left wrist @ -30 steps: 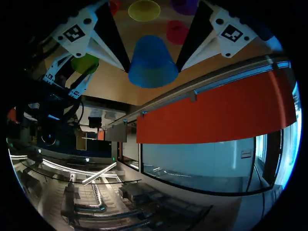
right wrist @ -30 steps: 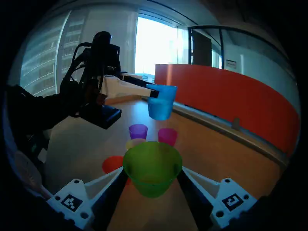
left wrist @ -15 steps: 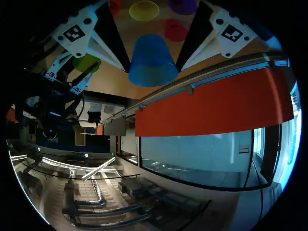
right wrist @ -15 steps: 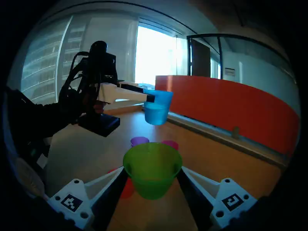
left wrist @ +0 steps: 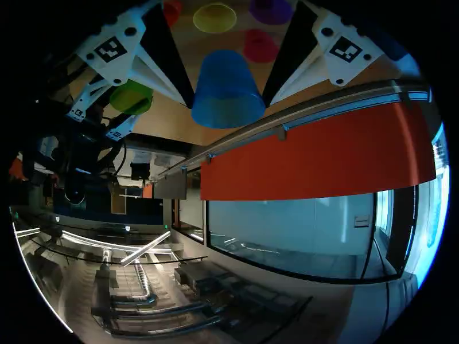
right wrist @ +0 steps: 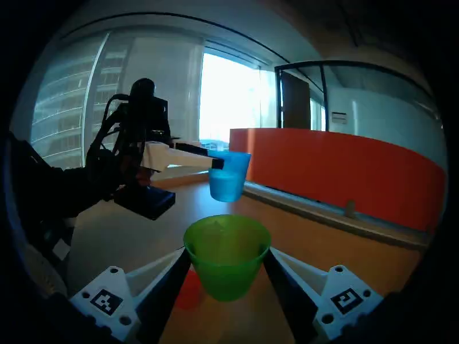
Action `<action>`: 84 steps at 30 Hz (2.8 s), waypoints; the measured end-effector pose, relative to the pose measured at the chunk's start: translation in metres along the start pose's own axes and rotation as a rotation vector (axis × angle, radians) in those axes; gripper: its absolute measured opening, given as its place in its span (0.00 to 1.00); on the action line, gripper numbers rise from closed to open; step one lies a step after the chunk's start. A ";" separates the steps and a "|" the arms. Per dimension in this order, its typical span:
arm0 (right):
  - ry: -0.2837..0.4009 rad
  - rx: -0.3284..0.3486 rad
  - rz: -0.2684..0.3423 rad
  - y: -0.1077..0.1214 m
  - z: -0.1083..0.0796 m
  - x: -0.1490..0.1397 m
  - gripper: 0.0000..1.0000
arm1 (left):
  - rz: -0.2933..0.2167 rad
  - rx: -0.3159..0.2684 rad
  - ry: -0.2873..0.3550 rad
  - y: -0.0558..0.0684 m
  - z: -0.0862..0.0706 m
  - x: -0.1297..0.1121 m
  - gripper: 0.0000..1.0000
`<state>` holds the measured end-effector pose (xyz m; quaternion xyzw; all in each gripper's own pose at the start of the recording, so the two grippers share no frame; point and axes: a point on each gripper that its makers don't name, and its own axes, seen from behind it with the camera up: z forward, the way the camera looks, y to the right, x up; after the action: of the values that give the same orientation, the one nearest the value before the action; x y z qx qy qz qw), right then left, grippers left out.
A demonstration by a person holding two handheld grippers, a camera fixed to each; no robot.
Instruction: Pour water
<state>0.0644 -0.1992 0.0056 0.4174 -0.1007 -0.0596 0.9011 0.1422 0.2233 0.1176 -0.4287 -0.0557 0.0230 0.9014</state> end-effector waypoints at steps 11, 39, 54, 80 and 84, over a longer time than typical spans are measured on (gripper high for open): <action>0.039 0.007 0.013 -0.004 0.009 0.010 0.90 | 0.001 0.004 0.002 -0.002 -0.007 0.002 0.86; 0.077 0.061 -0.012 -0.013 0.040 0.035 0.89 | 0.138 0.044 0.053 -0.006 -0.041 0.029 0.86; 0.067 0.133 -0.026 -0.025 0.055 0.043 0.88 | 0.282 0.094 0.068 -0.008 -0.054 0.044 0.86; 0.031 0.207 -0.065 -0.033 0.072 0.040 0.89 | 0.602 0.136 0.121 0.012 -0.062 0.069 0.86; 0.029 0.210 -0.066 -0.034 0.072 0.039 0.89 | 0.649 0.142 0.126 0.015 -0.063 0.073 0.86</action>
<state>0.0848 -0.2821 0.0303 0.5136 -0.0793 -0.0722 0.8513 0.2221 0.1910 0.0720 -0.3608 0.1412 0.2861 0.8764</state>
